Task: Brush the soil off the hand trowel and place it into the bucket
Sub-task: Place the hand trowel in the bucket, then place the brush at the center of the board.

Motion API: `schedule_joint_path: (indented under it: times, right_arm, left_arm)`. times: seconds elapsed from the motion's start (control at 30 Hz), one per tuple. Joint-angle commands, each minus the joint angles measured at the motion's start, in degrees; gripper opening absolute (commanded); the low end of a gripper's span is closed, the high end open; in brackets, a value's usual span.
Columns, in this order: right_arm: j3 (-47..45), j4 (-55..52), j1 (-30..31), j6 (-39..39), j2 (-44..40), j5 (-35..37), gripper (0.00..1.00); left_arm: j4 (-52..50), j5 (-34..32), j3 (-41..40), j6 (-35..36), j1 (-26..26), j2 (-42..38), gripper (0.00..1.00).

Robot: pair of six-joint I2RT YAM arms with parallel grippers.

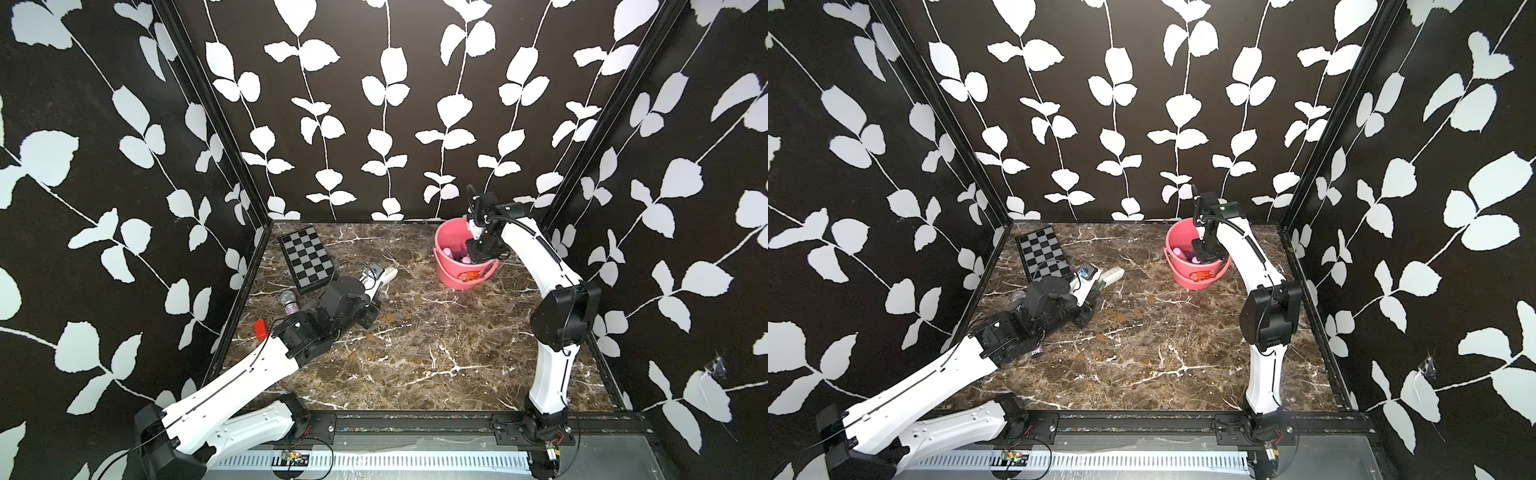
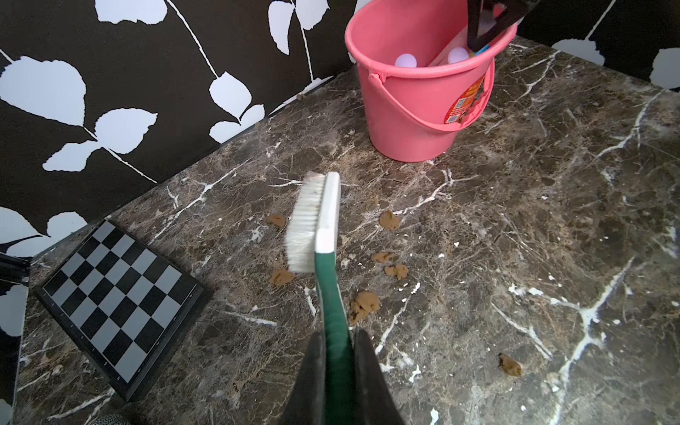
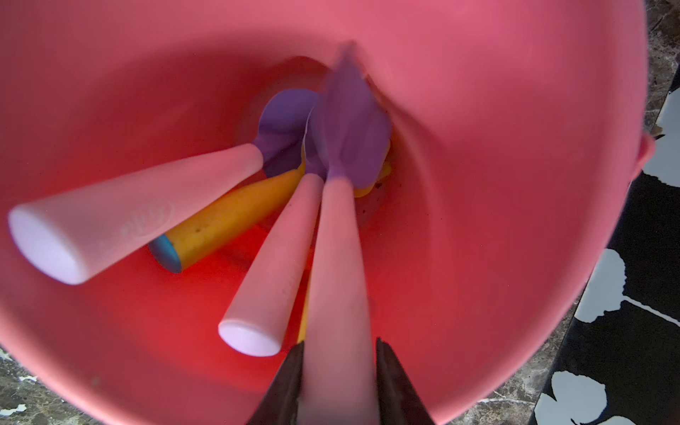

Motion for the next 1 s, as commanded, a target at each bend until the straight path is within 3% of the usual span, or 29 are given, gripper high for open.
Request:
schedule_joint_path:
  times: [0.0, 0.33, 0.6, 0.67, 0.8, 0.97]
  right_arm:
    - [1.1, -0.5, -0.1, -0.6, 0.2, 0.0, 0.34]
    - [1.1, 2.0, -0.1, 0.7, -6.5, -1.6, 0.4]
    - [-14.5, 17.4, 1.0, 4.1, -24.4, -6.0, 0.42]
    - [-19.4, 20.8, 1.6, 5.0, -29.1, -6.4, 0.43]
    - [-28.7, 25.8, 3.0, 7.4, -36.5, -7.8, 0.44]
    - [-38.8, 31.0, 5.4, 10.2, -42.5, -9.2, 0.45]
  left_arm:
    - [0.8, -1.5, -0.3, 0.9, 0.2, -1.0, 0.0]
    - [0.5, -3.4, -0.3, -0.8, 0.3, -1.0, 0.0]
    - [-1.2, 0.3, -0.8, -8.3, 3.3, -1.4, 0.0]
    - [-2.1, 2.5, -1.8, -11.8, 6.6, -2.1, 0.0]
    - [-0.7, 11.5, -7.0, -20.9, 18.0, -4.5, 0.0]
    - [10.6, 22.6, -16.6, -35.1, 33.8, -6.5, 0.0]
